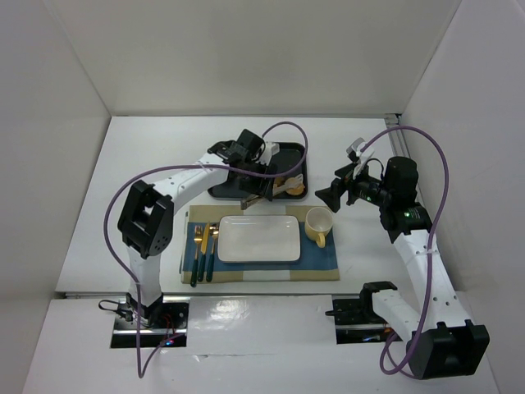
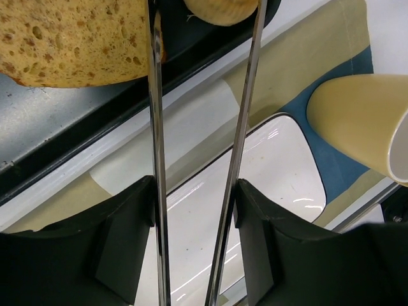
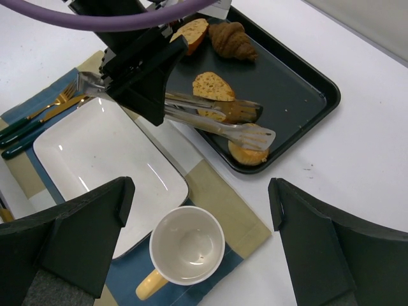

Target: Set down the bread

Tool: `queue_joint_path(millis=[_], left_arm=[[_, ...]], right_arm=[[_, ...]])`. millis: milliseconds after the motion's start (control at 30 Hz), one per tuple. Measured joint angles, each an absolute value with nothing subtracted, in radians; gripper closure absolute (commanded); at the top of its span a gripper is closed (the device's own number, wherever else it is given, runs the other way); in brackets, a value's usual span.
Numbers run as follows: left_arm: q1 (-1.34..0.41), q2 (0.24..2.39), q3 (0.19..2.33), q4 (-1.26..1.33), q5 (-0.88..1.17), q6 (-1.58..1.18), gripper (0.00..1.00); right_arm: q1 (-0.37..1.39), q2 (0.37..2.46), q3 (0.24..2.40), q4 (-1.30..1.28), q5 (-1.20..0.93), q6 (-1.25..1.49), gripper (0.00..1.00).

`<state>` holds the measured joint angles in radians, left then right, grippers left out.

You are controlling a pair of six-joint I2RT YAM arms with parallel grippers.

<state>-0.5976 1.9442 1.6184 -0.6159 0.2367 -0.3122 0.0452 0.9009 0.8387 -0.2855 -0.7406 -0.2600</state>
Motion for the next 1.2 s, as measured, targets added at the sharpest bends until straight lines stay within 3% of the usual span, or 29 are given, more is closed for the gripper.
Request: queue_joint_path(millis=[167, 200, 333, 467, 567, 867, 1200], left_arm=[[-0.603, 1.951, 1.621, -0.630, 0.235, -0.313, 0.65], [-0.604, 1.951, 1.621, -0.629, 0.233, -0.313, 0.75], [-0.610, 1.951, 1.621, -0.629, 0.231, -0.312, 0.90], [-0.611, 1.951, 1.621, -0.629, 0.230, -0.313, 0.90], [-0.611, 1.951, 1.621, -0.629, 0.230, -0.313, 0.99], [-0.611, 1.922, 1.608, -0.631, 0.229, -0.317, 1.00], [-0.612, 1.742, 1.586, -0.628, 0.223, -0.325, 1.00]], right_arm=[[0.045, 0.901, 0.839, -0.286, -0.741, -0.260, 0.00], [0.045, 0.901, 0.839, -0.286, -0.741, -0.260, 0.00], [0.045, 0.901, 0.839, -0.286, -0.741, -0.260, 0.00], [0.045, 0.901, 0.839, -0.286, -0.741, -0.260, 0.00], [0.045, 0.901, 0.839, -0.286, -0.741, -0.260, 0.00], [0.045, 0.901, 0.839, -0.286, -0.741, -0.260, 0.00], [0.038, 0.899, 0.839, -0.286, -0.741, -0.260, 0.00]])
